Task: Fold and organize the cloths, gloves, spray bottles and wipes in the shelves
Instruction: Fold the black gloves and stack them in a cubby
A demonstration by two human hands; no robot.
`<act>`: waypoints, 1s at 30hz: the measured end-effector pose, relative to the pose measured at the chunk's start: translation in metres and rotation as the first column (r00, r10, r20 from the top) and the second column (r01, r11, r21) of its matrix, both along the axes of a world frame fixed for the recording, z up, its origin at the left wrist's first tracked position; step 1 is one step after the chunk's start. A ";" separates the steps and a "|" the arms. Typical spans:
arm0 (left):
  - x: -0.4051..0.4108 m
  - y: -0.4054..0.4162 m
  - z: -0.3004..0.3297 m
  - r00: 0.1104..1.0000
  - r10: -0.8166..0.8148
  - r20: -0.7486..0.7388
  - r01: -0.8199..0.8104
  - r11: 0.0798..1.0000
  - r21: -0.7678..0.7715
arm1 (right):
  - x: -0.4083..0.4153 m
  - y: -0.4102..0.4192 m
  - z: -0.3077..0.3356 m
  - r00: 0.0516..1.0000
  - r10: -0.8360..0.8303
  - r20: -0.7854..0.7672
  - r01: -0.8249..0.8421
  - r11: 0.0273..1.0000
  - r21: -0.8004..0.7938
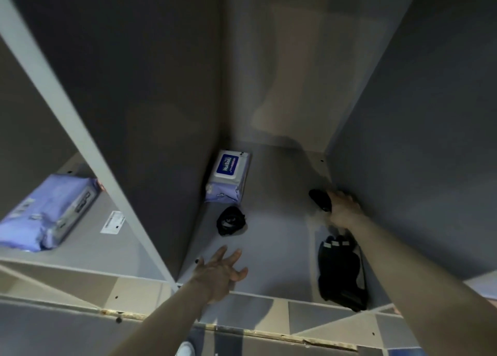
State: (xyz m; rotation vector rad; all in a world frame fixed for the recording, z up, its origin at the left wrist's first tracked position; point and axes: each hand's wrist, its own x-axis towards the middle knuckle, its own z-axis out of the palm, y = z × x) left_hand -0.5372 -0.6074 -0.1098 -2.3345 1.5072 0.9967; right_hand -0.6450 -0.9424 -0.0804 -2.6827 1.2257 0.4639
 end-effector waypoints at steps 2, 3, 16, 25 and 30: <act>0.000 0.000 0.001 1.000 0.008 -0.008 -0.008 1.000 -0.003 | 0.000 0.011 -0.006 1.000 0.009 -0.008 -0.009 0.999 -0.040; 0.000 0.000 0.002 1.000 0.011 -0.008 -0.011 1.000 -0.007 | -0.002 0.016 -0.010 1.000 0.002 -0.014 -0.003 0.997 -0.076; 0.001 0.002 0.012 0.996 0.057 -0.067 -0.057 0.998 0.011 | 0.008 0.057 0.014 0.567 -0.478 0.671 0.169 0.865 0.473; -0.030 -0.014 0.102 0.268 0.238 -0.933 -0.905 0.394 -0.159 | -0.035 0.172 0.066 0.401 -0.818 0.413 -0.400 0.249 0.882; -0.053 -0.007 0.128 0.153 0.176 -0.972 -0.985 0.111 -0.135 | -0.062 0.212 0.089 0.430 -0.787 0.441 -0.500 0.199 0.843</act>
